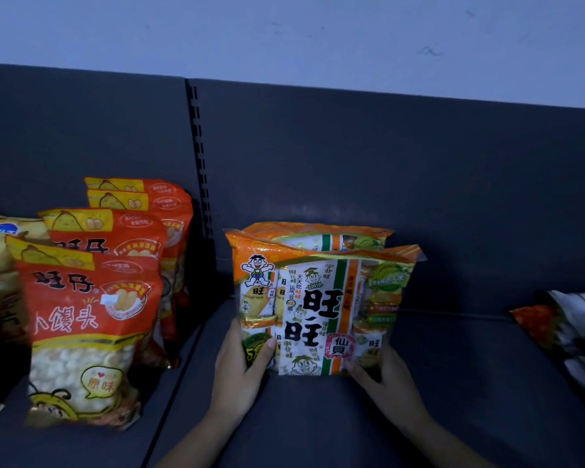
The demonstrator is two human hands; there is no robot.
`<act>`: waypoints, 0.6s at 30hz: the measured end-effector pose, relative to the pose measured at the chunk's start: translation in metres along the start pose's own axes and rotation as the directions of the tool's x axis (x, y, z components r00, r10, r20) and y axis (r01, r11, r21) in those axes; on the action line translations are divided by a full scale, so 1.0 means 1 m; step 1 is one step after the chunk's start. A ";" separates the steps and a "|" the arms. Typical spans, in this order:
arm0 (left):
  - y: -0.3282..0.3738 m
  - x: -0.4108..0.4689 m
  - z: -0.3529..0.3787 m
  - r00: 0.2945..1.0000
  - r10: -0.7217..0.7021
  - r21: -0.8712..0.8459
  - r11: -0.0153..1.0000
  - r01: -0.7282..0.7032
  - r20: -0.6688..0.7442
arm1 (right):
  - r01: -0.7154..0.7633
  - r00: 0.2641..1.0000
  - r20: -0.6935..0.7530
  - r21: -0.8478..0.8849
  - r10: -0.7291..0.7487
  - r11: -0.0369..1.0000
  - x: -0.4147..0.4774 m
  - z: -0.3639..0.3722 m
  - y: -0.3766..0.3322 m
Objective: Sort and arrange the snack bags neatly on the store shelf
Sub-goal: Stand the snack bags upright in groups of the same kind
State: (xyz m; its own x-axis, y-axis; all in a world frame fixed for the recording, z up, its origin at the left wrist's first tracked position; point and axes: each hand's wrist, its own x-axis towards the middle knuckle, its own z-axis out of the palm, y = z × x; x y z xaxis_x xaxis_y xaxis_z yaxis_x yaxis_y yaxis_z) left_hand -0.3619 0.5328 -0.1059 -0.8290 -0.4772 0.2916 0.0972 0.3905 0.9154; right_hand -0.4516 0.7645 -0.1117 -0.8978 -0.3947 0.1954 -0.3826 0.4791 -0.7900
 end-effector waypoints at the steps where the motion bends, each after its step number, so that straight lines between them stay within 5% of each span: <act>1: -0.001 0.000 0.000 1.000 -0.003 0.009 1.000 0.003 0.002 | -0.002 1.000 0.001 0.002 0.002 1.000 -0.001 0.000 0.000; 18: -0.005 -0.001 -0.002 1.000 0.004 0.079 0.997 -0.004 -0.003 | -0.088 0.996 -0.002 -0.044 0.088 0.995 -0.008 -0.002 -0.009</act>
State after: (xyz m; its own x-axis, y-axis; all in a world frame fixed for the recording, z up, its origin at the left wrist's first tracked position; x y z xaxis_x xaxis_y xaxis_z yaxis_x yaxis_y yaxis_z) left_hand -0.3606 0.5293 -0.1100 -0.8268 -0.4782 0.2963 0.0568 0.4530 0.8897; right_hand -0.4418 0.7648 -0.1051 -0.9285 -0.3495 0.1258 -0.3111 0.5465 -0.7775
